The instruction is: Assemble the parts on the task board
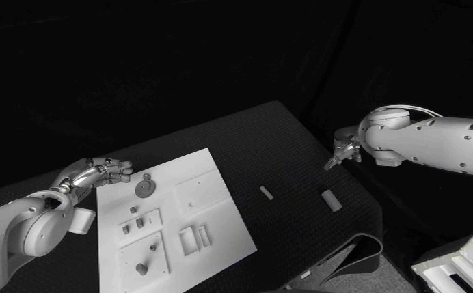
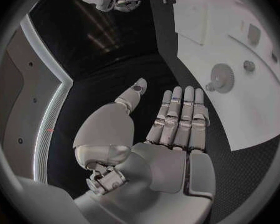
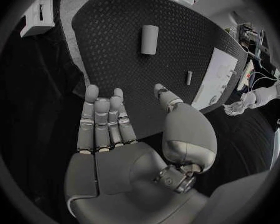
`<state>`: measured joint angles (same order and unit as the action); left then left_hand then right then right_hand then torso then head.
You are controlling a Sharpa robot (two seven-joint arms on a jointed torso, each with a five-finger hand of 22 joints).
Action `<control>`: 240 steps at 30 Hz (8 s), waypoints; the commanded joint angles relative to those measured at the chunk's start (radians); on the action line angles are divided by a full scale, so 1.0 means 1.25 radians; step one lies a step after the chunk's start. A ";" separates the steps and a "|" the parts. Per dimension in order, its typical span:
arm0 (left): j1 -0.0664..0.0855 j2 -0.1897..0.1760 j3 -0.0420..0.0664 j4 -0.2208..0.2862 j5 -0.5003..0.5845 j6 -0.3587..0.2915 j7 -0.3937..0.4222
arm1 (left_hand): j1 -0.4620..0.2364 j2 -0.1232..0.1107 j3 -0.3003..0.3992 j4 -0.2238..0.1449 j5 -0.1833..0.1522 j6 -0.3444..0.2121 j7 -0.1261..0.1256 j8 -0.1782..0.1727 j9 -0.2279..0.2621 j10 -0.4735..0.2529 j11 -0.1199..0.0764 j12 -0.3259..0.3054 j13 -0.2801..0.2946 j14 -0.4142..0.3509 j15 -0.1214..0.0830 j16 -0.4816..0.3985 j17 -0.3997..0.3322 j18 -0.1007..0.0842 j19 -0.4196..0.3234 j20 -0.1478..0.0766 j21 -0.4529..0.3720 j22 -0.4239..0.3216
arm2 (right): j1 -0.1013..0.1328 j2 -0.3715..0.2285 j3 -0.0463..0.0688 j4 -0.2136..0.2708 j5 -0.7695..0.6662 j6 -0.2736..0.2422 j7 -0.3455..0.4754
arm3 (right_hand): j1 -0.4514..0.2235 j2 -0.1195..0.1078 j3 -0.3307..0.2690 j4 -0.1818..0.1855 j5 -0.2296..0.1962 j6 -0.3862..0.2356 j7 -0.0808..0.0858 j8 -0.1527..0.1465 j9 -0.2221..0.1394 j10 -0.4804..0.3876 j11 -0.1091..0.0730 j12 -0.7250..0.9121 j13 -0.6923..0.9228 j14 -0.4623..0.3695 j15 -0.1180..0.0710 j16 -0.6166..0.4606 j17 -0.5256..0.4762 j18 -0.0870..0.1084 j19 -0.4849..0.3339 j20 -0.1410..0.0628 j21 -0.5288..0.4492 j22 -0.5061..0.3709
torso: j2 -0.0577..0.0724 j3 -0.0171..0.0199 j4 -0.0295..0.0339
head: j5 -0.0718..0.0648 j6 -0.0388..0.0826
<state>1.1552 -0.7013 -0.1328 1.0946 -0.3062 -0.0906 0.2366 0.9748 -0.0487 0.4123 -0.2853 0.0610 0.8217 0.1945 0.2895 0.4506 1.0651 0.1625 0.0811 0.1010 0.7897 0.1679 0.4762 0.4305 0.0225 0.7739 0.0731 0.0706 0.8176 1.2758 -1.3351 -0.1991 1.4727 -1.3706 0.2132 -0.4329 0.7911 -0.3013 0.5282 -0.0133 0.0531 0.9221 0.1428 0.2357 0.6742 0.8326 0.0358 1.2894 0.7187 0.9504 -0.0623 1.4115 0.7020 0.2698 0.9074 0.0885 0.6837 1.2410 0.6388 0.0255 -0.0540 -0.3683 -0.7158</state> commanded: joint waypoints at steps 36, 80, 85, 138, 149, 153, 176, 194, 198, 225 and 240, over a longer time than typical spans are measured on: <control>0.000 -0.001 -0.004 0.000 -0.002 0.006 0.008 | -0.003 -0.010 -0.008 0.000 -0.005 0.004 -0.002 0.003 -0.001 0.006 0.002 0.000 0.001 0.004 0.001 -0.003 0.002 0.007 0.001 -0.003 0.002 0.001 | -0.084 0.030 -0.014 0.057 -0.065 0.077 -0.053 | -0.034 0.000 -0.026 0.037 -0.004 -0.007 -0.004 0.005 0.005 -0.007 -0.004 0.005 -0.002 0.001 -0.003 -0.001 0.017 -0.006 0.004 -0.002 -0.007 0.007 | 0.001 -0.0086 -0.0040 | -0.002 -0.018; 0.000 -0.014 -0.007 0.004 -0.002 0.009 0.005 | -0.003 -0.009 -0.009 0.000 -0.005 0.004 -0.002 0.003 -0.001 0.006 0.002 -0.001 0.002 0.003 0.001 -0.005 0.003 0.007 0.001 -0.003 0.002 0.001 | -0.169 0.105 -0.014 -0.005 -0.099 0.059 -0.060 | 0.009 0.022 0.026 0.078 -0.003 -0.002 -0.005 0.013 0.008 -0.001 -0.004 0.015 -0.003 0.010 -0.003 0.004 0.029 -0.006 0.016 -0.001 0.002 0.021 | 0.002 -0.0102 -0.0037 | 0.010 -0.033; 0.000 -0.015 -0.007 0.005 -0.002 0.008 0.005 | -0.004 -0.008 -0.009 0.001 -0.005 0.004 -0.002 0.003 -0.001 0.006 0.002 -0.001 0.002 0.003 0.001 -0.005 0.003 0.006 0.001 -0.003 0.002 0.001 | -0.169 0.110 -0.014 -0.003 -0.087 0.021 -0.061 | 0.081 0.162 -0.007 -0.031 -0.004 0.008 -0.010 0.022 0.015 0.010 -0.009 0.022 -0.003 0.020 -0.006 0.011 0.035 -0.007 0.018 -0.004 0.014 0.036 | 0.002 -0.0103 -0.0036 | 0.012 -0.031; 0.006 -0.037 -0.008 0.047 -0.002 -0.026 -0.001 | -0.008 -0.012 -0.013 0.001 -0.006 0.004 -0.002 0.004 -0.002 0.006 0.003 -0.003 0.002 0.002 0.001 -0.008 0.005 0.006 -0.001 -0.003 0.001 0.001 | -0.097 0.465 -0.029 0.083 0.498 -0.330 -0.062 | -0.018 0.274 -0.014 -0.218 -0.003 0.084 -0.036 0.032 -0.022 0.084 -0.036 0.021 -0.011 0.091 -0.033 0.021 0.053 -0.006 0.089 -0.029 0.030 0.049 | 0.002 -0.0132 0.0010 | 0.272 -0.028; 0.014 -0.031 -0.008 0.055 -0.001 -0.029 -0.005 | -0.008 -0.013 -0.014 0.000 -0.006 0.005 -0.002 0.004 -0.002 0.006 0.002 -0.003 0.002 0.002 0.001 -0.008 0.005 0.006 -0.001 -0.003 0.001 0.001 | -0.106 0.525 -0.028 0.073 0.526 -0.368 -0.057 | -0.034 0.264 -0.010 -0.213 -0.003 0.085 -0.036 0.032 -0.025 0.084 -0.037 0.021 -0.009 0.096 -0.036 0.027 0.060 -0.006 0.098 -0.032 0.035 0.053 | 0.002 -0.0222 0.0092 | 0.299 -0.042; 0.016 -0.030 -0.008 0.055 0.000 -0.029 -0.008 | -0.008 -0.013 -0.014 0.000 -0.006 0.005 -0.002 0.004 -0.002 0.007 0.002 -0.003 0.002 0.002 0.001 -0.009 0.005 0.006 -0.001 -0.003 0.001 0.001 | -0.106 0.550 -0.028 0.066 0.524 -0.371 -0.055 | -0.039 0.255 -0.006 -0.212 -0.003 0.084 -0.036 0.031 -0.028 0.086 -0.037 0.023 -0.008 0.100 -0.038 0.034 0.065 -0.006 0.107 -0.036 0.040 0.057 | 0.001 -0.0223 0.0092 | 0.312 -0.048; 0.021 -0.034 -0.008 0.066 0.000 -0.044 -0.002 | -0.018 -0.029 -0.025 0.001 -0.006 0.002 -0.001 0.003 -0.004 0.007 0.002 -0.004 0.003 -0.001 0.002 -0.013 0.007 0.005 -0.004 -0.002 0.000 0.000 | -0.120 0.624 -0.033 -0.004 0.525 -0.263 -0.059 | -0.073 0.205 0.005 -0.190 -0.003 0.084 -0.037 0.031 -0.035 0.090 -0.039 0.024 -0.005 0.104 -0.041 0.048 0.081 -0.006 0.118 -0.046 0.050 0.065 | 0.002 -0.0297 0.0162 | 0.331 -0.060; 0.021 -0.044 -0.008 0.070 0.000 -0.043 -0.004 | -0.020 -0.030 -0.027 0.001 -0.006 0.002 -0.001 0.003 -0.004 0.007 0.002 -0.005 0.003 -0.002 0.003 -0.015 0.008 0.005 -0.006 -0.002 -0.001 0.000 | -0.125 0.608 -0.033 0.001 0.458 -0.271 -0.066 | -0.104 0.169 0.014 -0.163 -0.003 0.085 -0.038 0.034 -0.037 0.087 -0.039 0.027 0.000 0.101 -0.042 0.052 0.090 -0.006 0.119 -0.049 0.054 0.068 | 0.002 -0.0324 0.0161 | 0.340 -0.069; 0.021 -0.045 -0.008 0.071 0.000 -0.043 -0.005 | -0.020 -0.030 -0.027 0.001 -0.006 0.002 -0.001 0.003 -0.004 0.007 0.002 -0.005 0.003 -0.002 0.003 -0.015 0.008 0.005 -0.006 -0.002 -0.001 0.000 | -0.125 0.606 -0.033 0.002 0.456 -0.266 -0.068 | -0.108 0.168 0.016 -0.160 -0.003 0.086 -0.039 0.035 -0.037 0.088 -0.039 0.028 0.001 0.102 -0.042 0.053 0.091 -0.006 0.120 -0.050 0.055 0.068 | 0.002 -0.0314 0.0153 | 0.343 -0.070; 0.024 -0.049 -0.008 0.072 0.000 -0.042 -0.012 | -0.022 -0.031 -0.029 0.001 -0.006 0.002 -0.001 0.003 -0.004 0.007 0.002 -0.005 0.004 -0.003 0.003 -0.016 0.008 0.005 -0.007 -0.002 -0.001 -0.001 | -0.125 0.613 -0.033 -0.012 0.436 -0.225 -0.073 | -0.121 0.165 0.019 -0.150 -0.003 0.086 -0.039 0.037 -0.038 0.089 -0.040 0.030 0.003 0.104 -0.044 0.055 0.094 -0.006 0.121 -0.052 0.058 0.069 | 0.003 -0.0317 0.0140 | 0.349 -0.078; 0.025 -0.049 -0.008 0.070 0.000 -0.042 -0.014 | -0.022 -0.031 -0.029 0.001 -0.006 0.002 -0.001 0.003 -0.004 0.007 0.002 -0.005 0.004 -0.003 0.003 -0.016 0.009 0.005 -0.007 -0.001 -0.001 -0.001 | -0.128 0.629 -0.033 -0.024 0.438 -0.222 -0.071 | -0.125 0.160 0.020 -0.148 -0.003 0.083 -0.039 0.036 -0.039 0.087 -0.040 0.029 0.004 0.102 -0.044 0.055 0.095 -0.006 0.119 -0.052 0.059 0.069 | 0.003 -0.0325 0.0157 | 0.353 -0.082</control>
<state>1.1847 -0.7627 -0.1438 1.1812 -0.3064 -0.1420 0.2145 0.9483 -0.0828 0.3819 -0.2824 0.0572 0.8217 0.1945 0.2895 0.4468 1.0685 0.1660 0.0811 0.1046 0.7896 0.1680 0.4606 0.4403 0.0220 0.7701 0.0695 0.0706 0.8175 1.1207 -0.5530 -0.2378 1.4431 -0.8139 -0.0853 -0.5201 0.6424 -0.1004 0.5534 -0.2039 0.0464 1.0300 0.0891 0.2868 0.6283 0.9437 -0.0143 1.3208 0.7224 1.0779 -0.1114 1.4752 0.8198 0.2635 1.0543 0.0271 0.7533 1.3073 0.6426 -0.0147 -0.0341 0.0715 -0.8169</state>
